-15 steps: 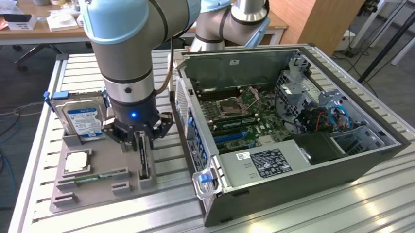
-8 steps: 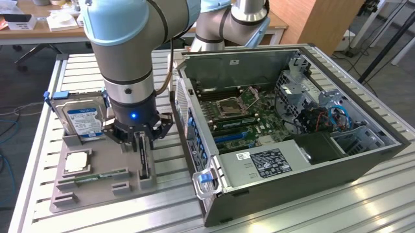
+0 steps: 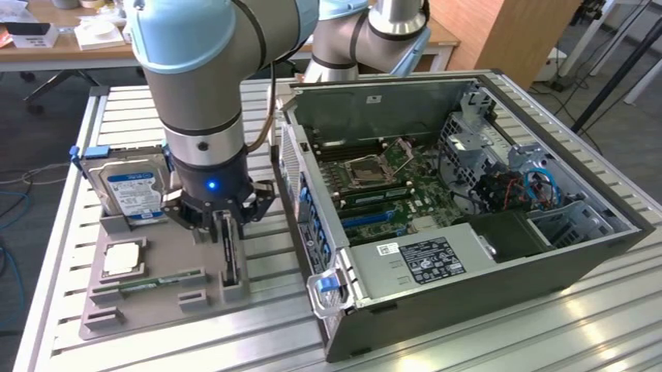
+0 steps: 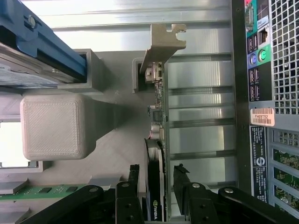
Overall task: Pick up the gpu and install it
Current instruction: 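Pick up the gpu and move the gpu toward the slot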
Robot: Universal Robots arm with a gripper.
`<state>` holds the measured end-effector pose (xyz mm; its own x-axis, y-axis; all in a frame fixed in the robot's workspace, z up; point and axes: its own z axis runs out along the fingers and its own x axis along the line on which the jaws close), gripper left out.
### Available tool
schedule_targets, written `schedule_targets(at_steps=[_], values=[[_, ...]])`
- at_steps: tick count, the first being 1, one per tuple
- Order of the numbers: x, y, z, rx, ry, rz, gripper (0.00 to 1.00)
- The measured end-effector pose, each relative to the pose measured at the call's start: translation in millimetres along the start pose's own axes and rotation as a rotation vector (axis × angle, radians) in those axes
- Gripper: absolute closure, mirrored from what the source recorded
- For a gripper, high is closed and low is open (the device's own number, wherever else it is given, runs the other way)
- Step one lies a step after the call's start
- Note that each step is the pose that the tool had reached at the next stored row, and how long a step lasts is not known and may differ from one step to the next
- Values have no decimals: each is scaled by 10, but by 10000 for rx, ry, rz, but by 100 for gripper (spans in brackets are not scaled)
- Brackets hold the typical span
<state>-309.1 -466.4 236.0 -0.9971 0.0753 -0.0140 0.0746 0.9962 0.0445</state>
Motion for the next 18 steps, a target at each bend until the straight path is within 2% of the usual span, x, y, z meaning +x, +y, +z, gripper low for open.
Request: schedule_targets(at_steps=[18], values=[[6, -2, 10, 6, 2, 1, 57]])
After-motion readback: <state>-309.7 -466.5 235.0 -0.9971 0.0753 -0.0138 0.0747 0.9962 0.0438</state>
